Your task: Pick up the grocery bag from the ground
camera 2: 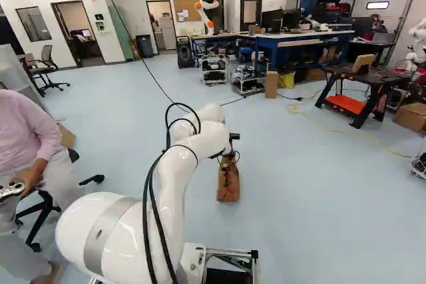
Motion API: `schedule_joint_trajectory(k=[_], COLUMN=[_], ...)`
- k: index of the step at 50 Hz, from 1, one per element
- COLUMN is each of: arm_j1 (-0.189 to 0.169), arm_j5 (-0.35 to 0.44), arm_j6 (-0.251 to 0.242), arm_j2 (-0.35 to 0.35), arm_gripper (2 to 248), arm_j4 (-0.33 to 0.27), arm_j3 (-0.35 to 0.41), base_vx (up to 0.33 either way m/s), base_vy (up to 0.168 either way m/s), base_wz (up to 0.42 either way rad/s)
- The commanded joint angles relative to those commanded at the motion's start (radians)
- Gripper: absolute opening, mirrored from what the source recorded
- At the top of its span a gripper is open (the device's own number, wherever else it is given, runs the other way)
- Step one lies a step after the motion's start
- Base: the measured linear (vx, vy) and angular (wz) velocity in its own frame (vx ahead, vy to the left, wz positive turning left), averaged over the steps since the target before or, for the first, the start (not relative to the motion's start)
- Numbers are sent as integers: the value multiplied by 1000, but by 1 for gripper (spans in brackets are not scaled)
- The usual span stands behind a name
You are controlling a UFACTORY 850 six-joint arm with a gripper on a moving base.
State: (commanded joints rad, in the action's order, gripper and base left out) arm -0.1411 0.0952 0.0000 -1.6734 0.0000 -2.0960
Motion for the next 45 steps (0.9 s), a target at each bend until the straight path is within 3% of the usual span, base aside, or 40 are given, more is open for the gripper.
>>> schedule_joint_trajectory(k=[45], arm_j1=[0], arm_j5=[0], arm_j6=[0], arm_j2=[307], arm_gripper=[24], arm_j4=[0], arm_j3=[287], base_vx=[0], base_vy=[0], base_wz=[0])
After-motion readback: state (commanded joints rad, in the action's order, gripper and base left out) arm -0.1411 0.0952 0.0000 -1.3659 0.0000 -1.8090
